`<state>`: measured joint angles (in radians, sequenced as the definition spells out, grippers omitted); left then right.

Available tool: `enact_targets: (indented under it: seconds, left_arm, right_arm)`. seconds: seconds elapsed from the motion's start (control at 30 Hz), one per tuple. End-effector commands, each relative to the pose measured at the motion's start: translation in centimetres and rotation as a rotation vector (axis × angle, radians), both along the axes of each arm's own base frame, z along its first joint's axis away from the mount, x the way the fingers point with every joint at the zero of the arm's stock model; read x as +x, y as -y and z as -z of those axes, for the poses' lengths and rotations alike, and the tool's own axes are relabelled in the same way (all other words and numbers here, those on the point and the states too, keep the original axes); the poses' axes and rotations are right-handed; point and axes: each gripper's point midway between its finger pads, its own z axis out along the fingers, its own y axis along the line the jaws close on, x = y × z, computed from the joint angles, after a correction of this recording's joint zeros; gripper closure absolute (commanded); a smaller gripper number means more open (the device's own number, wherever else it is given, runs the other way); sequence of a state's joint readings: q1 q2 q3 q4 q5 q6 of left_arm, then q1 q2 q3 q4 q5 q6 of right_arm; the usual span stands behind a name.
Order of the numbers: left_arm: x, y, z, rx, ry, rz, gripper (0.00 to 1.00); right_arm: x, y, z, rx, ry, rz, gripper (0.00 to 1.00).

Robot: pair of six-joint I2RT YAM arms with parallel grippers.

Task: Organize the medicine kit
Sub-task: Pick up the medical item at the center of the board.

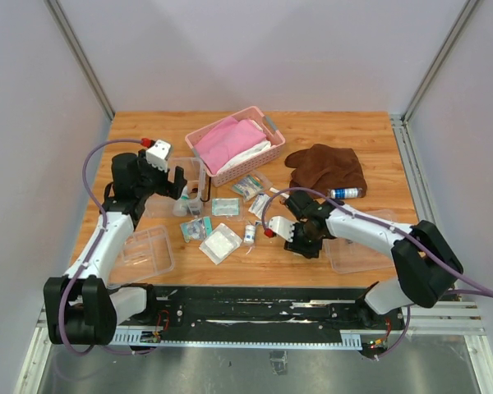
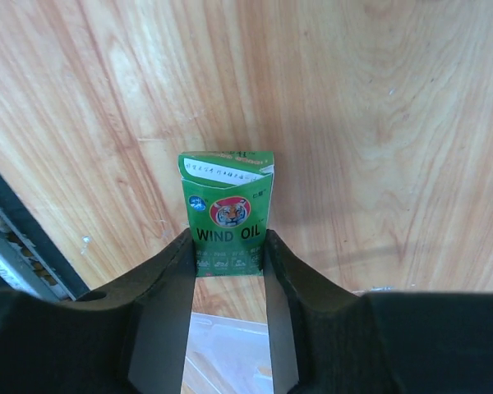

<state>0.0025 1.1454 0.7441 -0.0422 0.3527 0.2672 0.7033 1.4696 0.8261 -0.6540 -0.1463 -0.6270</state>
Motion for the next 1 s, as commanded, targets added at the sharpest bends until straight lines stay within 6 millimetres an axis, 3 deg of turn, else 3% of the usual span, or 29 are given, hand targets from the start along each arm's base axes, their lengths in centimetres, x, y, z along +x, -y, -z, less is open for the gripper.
enact_targets:
  seconds: [0.0, 0.13, 0.43, 0.7, 0.97]
  left_arm:
    - [-1.3, 3.5, -2.3, -0.015, 0.101, 0.243, 0.09]
    - [-3.8, 6.6, -2.0, 0.043, 0.114, 0.447, 0.11]
    - [-11.4, 13.2, -2.1, 0.123, 0.197, 0.966, 0.16]
    - [-14.3, 17.3, -3.6, 0.192, 0.306, 1.199, 0.20]
    - [-16.1, 20.5, -3.2, 0.277, 0.369, 1.340, 0.20]
  right_arm:
    - [0.0, -2.1, -2.4, 0.117, -0.038, -0.015, 0.67]
    - [-0.4, -4.6, -4.8, 0.221, -0.114, -0.022, 0.67]
    - [-0.6, -10.6, -11.2, 0.446, -0.284, -0.045, 0.67]
    - [-0.8, -13.0, -13.9, 0.523, -0.406, -0.054, 0.67]
    - [-1.5, -14.4, -14.9, 0.561, -0.537, -0.053, 0.67]
